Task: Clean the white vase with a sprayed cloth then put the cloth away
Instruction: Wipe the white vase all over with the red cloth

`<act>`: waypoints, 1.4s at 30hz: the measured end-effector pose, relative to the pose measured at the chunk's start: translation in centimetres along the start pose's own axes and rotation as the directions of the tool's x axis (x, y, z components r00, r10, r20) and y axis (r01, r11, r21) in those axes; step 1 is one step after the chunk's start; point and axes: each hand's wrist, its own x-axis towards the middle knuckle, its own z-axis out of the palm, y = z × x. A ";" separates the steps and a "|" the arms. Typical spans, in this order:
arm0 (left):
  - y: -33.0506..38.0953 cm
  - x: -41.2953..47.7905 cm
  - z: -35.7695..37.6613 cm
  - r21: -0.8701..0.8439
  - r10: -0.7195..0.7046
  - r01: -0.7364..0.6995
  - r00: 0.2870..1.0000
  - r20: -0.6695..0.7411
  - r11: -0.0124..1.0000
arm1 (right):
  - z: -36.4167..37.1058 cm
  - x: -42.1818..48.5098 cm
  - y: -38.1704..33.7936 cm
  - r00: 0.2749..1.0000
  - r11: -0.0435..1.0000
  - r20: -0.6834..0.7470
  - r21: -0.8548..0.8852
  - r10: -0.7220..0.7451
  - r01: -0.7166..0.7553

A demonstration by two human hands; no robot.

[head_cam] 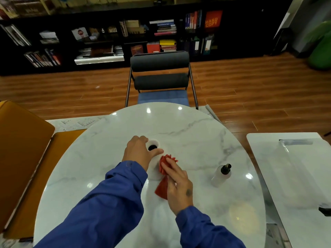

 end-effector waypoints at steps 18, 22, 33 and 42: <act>0.6 0.6 -1.7 0.224 0.214 -0.255 0.958 0.190 0.941 | 0.4 2.5 3.0 0.723 0.677 0.003 0.351 0.691 -0.647; 0.4 0.6 -1.5 0.174 0.195 -0.221 0.969 0.155 0.960 | 0.3 8.1 0.8 0.791 0.769 0.025 0.219 0.611 -0.601; 0.3 1.0 -1.4 0.073 0.177 -0.186 0.978 0.111 0.980 | 1.0 0.2 -0.4 0.996 0.999 -0.081 0.015 0.041 -0.039; 0.4 0.6 -1.4 0.102 0.129 -0.139 0.987 0.092 0.985 | 2.2 -1.4 -0.1 0.962 0.932 0.065 -0.237 -0.266 0.274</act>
